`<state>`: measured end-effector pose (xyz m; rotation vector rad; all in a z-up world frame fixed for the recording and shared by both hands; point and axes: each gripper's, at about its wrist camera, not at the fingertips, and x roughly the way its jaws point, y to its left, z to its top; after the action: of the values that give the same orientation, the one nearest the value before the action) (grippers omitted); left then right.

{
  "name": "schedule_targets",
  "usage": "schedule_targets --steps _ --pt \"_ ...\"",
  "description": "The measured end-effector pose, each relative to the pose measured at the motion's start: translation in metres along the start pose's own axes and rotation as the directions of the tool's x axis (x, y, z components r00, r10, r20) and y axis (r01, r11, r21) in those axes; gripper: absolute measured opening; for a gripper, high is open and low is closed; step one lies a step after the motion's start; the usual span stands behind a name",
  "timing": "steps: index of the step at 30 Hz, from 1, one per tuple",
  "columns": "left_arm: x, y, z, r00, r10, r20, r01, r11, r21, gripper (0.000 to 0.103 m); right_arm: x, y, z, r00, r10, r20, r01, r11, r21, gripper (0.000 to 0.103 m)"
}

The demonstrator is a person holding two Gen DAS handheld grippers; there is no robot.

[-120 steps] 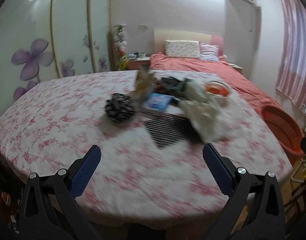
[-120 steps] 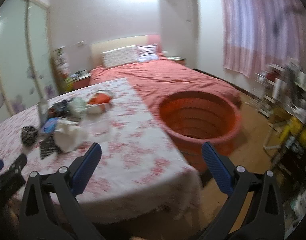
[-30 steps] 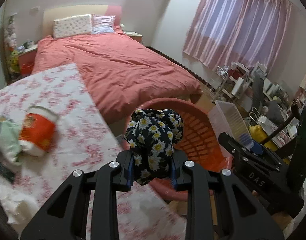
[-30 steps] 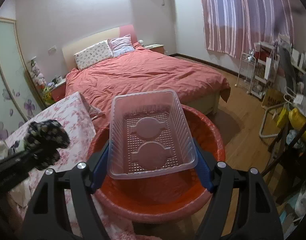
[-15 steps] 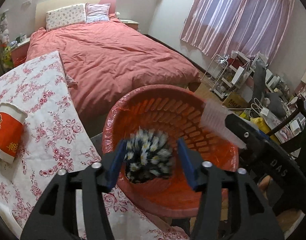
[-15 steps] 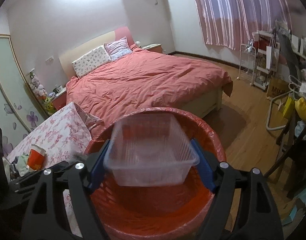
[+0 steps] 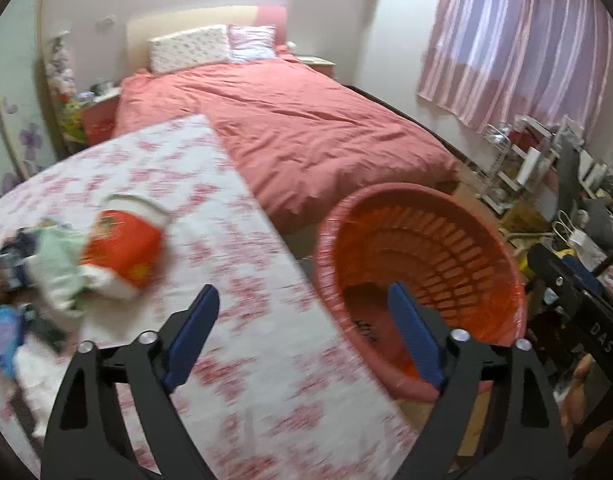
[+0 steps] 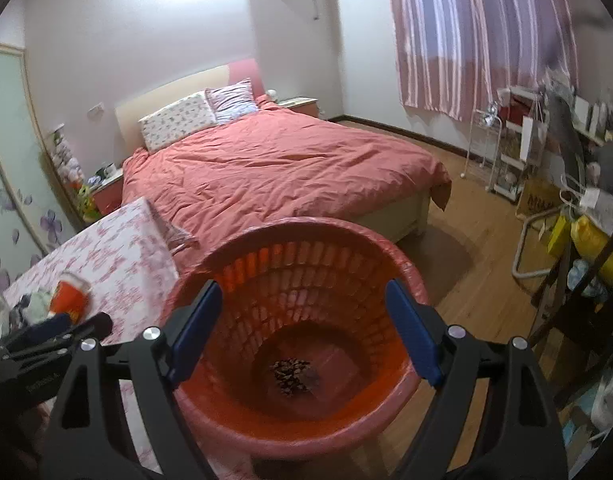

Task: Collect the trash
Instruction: 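Carry the bag and tray to the orange basket and open both grippers, then return to the table and grasp the white crumpled tissue with the right gripper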

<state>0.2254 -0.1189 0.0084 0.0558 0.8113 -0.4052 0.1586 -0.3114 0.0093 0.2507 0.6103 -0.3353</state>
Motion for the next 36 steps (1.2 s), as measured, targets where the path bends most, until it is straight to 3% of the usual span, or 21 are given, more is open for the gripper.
schedule_targets --steps 8,13,18,23,27,32,33,35,36 --pt "-0.057 0.069 -0.025 0.991 0.115 0.062 -0.111 0.992 -0.065 0.088 -0.029 0.083 -0.022 0.986 0.161 -0.045 -0.165 0.98 -0.11 0.079" --pt "-0.087 0.132 -0.049 0.966 0.246 0.081 -0.235 0.964 -0.124 0.091 -0.033 0.156 -0.052 0.944 0.295 -0.146 -0.318 0.931 -0.177 0.07" --pt "-0.103 0.202 -0.078 0.937 0.349 0.037 -0.33 0.913 -0.241 0.091 -0.032 0.223 -0.08 0.909 0.36 -0.212 -0.406 0.879 -0.249 0.069" --pt "-0.116 0.244 -0.1 0.925 0.379 0.025 -0.35 0.876 -0.332 0.091 -0.027 0.269 -0.102 0.883 0.388 -0.265 -0.454 0.85 -0.267 0.069" --pt "-0.119 0.254 -0.108 0.924 0.382 0.026 -0.352 0.873 -0.337 0.091 -0.018 0.288 -0.111 0.889 0.369 -0.271 -0.439 0.855 -0.276 0.07" --pt "-0.119 0.26 -0.119 0.934 0.356 0.025 -0.327 0.882 -0.341 0.091 -0.008 0.299 -0.116 0.883 0.362 -0.3 -0.443 0.853 -0.276 0.071" --pt "-0.117 0.259 -0.119 0.936 0.35 0.023 -0.322 0.884 -0.34 0.091 -0.007 0.302 -0.119 0.883 0.356 -0.305 -0.443 0.848 -0.293 0.07" --pt "-0.113 0.259 -0.122 0.941 0.337 0.017 -0.312 0.888 -0.337 0.091 -0.004 0.305 -0.124 0.877 0.353 -0.325 -0.451 0.839 -0.306 0.046" --pt "-0.112 0.258 -0.123 0.943 0.332 0.016 -0.308 0.89 -0.336 0.091 -0.002 0.304 -0.125 0.866 0.364 -0.343 -0.468 0.832 -0.298 0.039"
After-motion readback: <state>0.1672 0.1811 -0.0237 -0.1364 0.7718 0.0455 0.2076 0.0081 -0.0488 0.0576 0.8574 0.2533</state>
